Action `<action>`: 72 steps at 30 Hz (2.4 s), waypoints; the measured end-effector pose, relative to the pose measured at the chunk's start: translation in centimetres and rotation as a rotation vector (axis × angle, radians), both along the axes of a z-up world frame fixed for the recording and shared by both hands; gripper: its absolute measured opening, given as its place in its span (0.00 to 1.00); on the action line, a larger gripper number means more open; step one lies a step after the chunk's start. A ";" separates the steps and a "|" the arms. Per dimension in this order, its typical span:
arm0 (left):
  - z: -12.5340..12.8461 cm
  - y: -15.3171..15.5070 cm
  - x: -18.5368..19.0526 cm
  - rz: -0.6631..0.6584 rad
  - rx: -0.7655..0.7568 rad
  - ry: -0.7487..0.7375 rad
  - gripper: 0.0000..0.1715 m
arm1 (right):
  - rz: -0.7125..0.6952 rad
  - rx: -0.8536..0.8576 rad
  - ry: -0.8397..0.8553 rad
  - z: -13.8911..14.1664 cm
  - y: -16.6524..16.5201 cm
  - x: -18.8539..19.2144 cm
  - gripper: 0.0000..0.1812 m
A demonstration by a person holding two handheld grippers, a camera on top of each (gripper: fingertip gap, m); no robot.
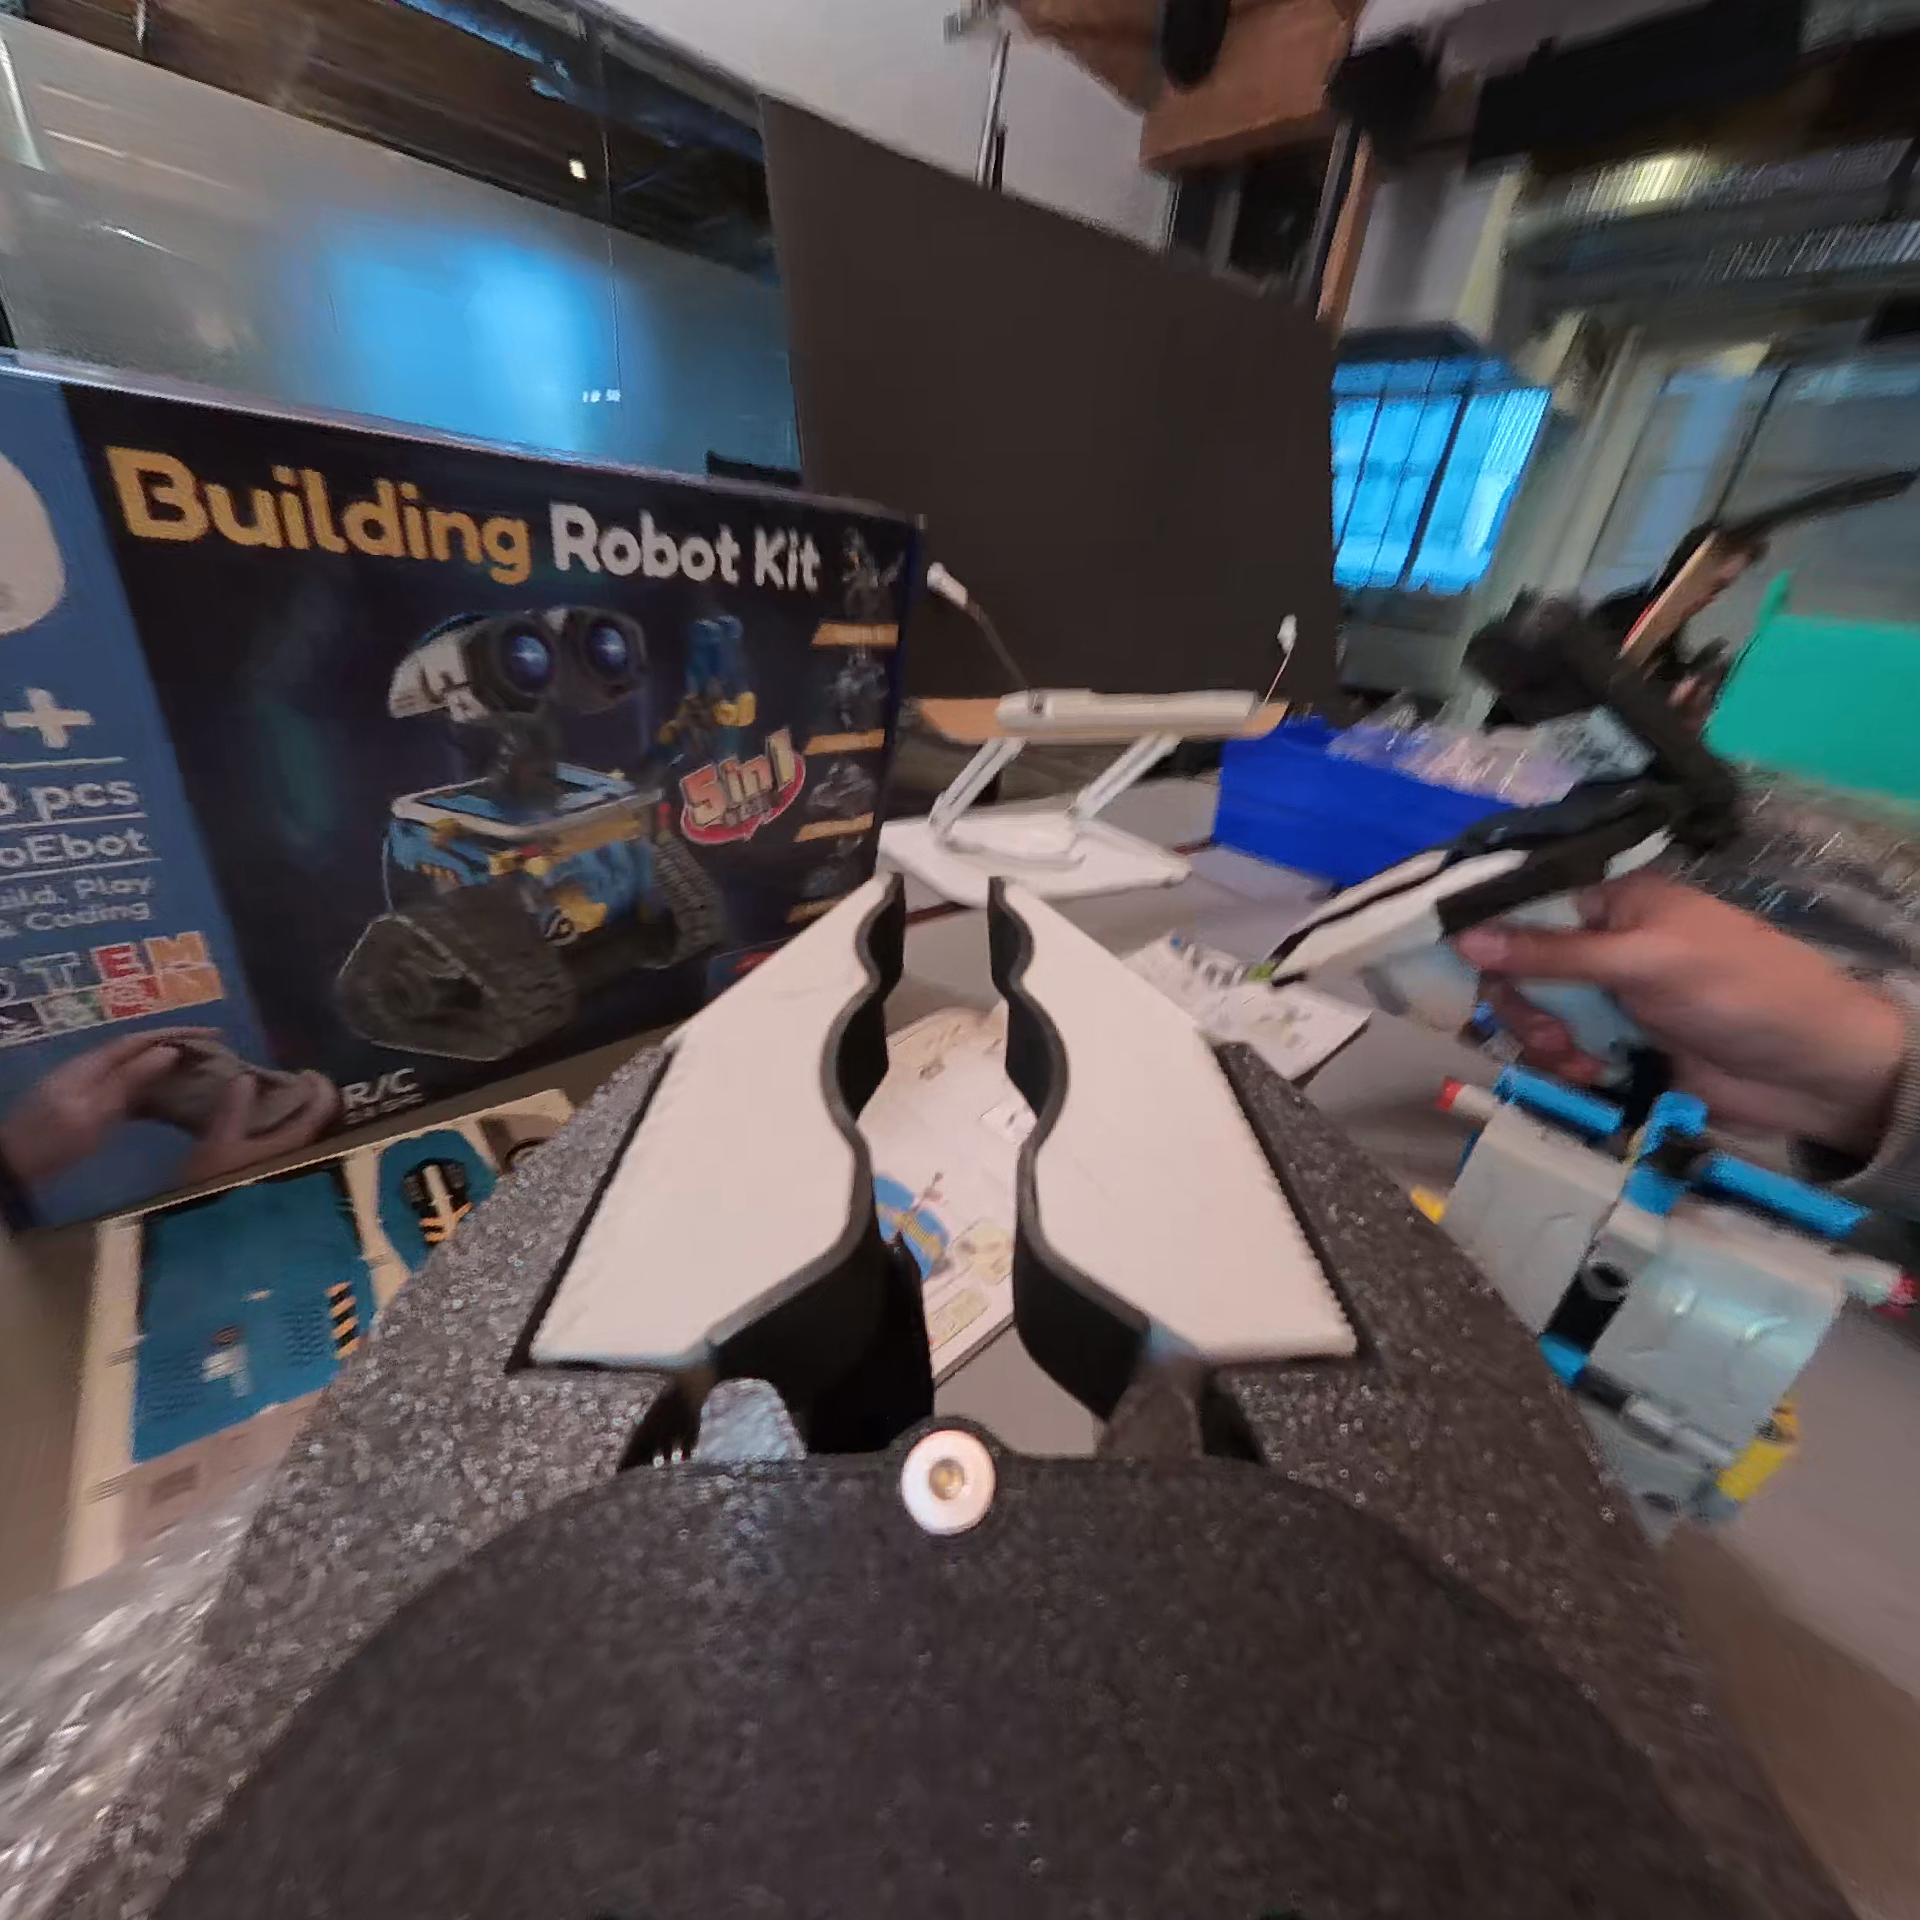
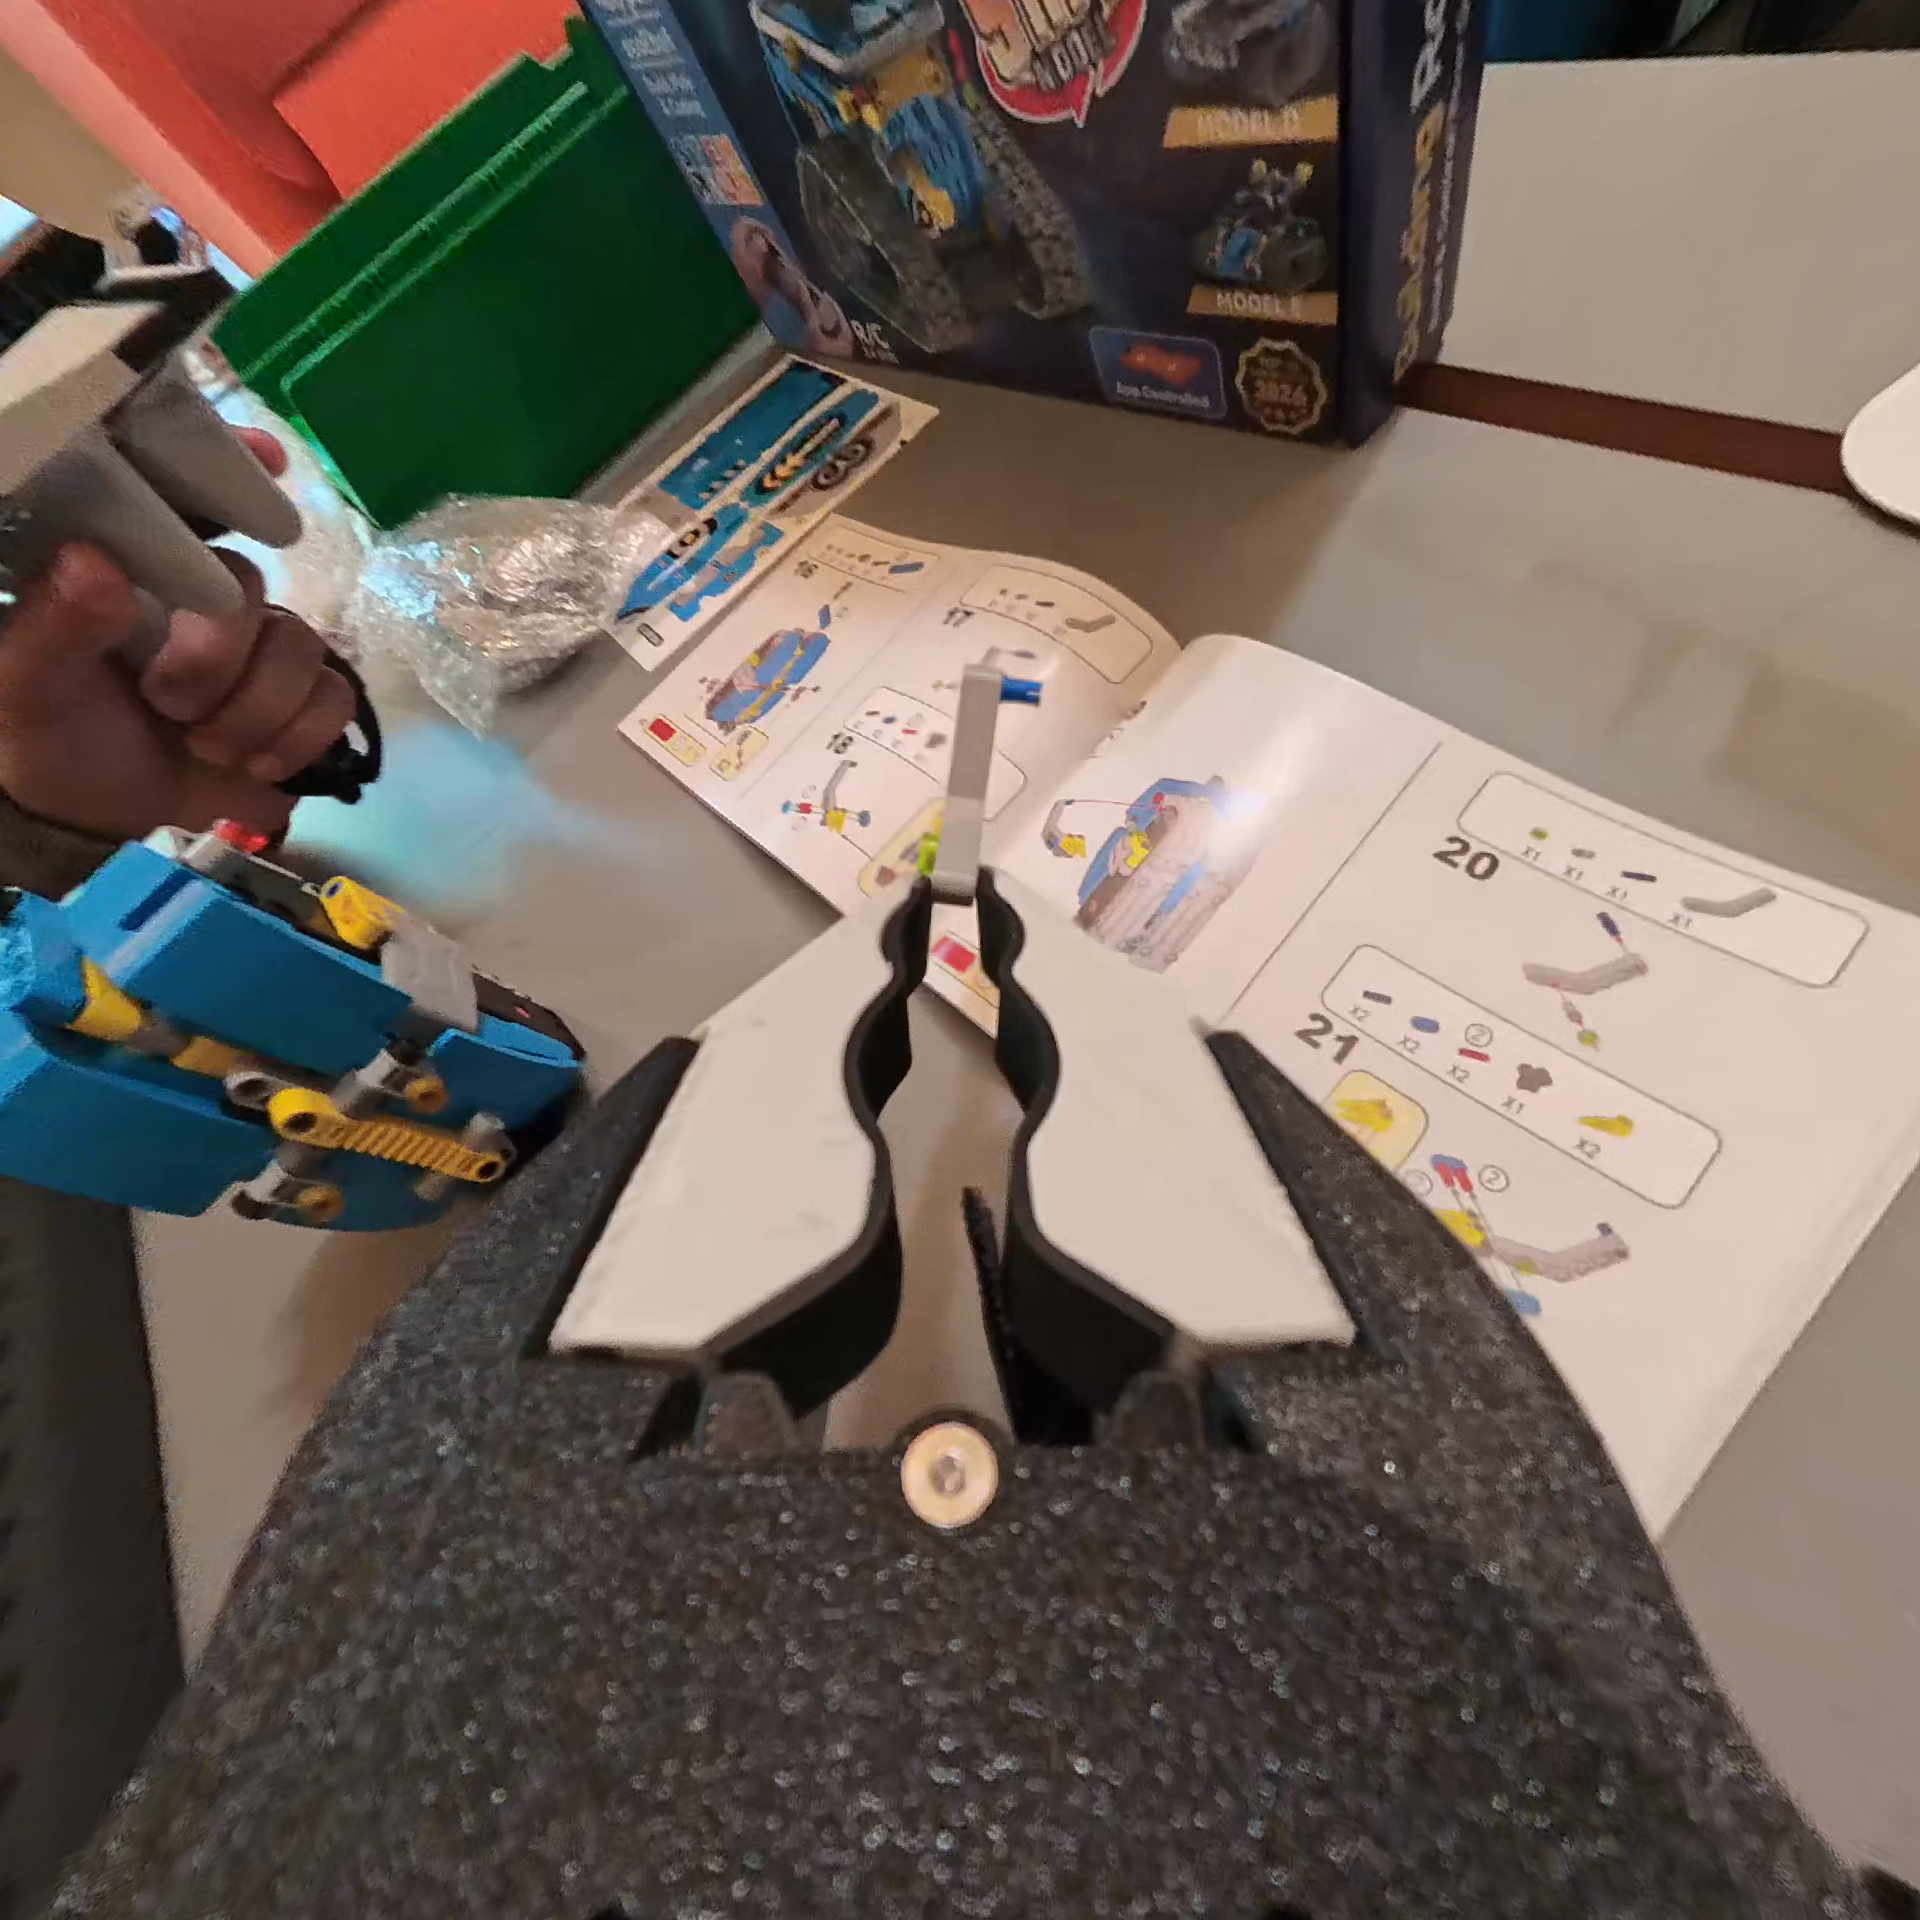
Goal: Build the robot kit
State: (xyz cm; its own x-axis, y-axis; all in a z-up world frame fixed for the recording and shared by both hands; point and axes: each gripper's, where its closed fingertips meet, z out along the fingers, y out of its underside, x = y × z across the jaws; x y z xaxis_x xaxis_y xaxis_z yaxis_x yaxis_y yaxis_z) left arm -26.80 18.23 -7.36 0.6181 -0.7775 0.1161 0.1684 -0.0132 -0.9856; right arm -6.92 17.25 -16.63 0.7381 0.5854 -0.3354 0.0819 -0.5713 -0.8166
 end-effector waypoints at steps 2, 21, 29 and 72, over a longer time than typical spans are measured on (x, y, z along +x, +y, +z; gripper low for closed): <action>-1.2 0.1 0.6 0.011 0.005 0.072 0.09 | -0.021 -0.003 -0.025 -0.4 0.1 0.2 0.04; -5.5 0.0 3.1 -0.066 -0.070 0.244 0.09 | -0.084 0.039 -0.206 -0.7 0.2 0.9 0.04; -5.7 0.0 3.2 -0.072 -0.076 0.254 0.09 | -0.077 0.034 -0.214 -0.9 0.0 0.7 0.04; -6.0 -0.1 3.4 -0.083 -0.083 0.270 0.09 | -0.040 0.010 -0.216 -1.6 -0.3 -0.1 0.04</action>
State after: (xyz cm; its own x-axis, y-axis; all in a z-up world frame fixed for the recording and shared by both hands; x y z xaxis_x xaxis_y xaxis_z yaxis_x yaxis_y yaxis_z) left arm -23.39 18.09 -13.34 0.5697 -0.8216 0.0217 -0.1044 -0.0986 -0.9896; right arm -6.99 16.96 -18.25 0.8146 0.5571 -0.1615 0.2331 -0.5695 -0.7883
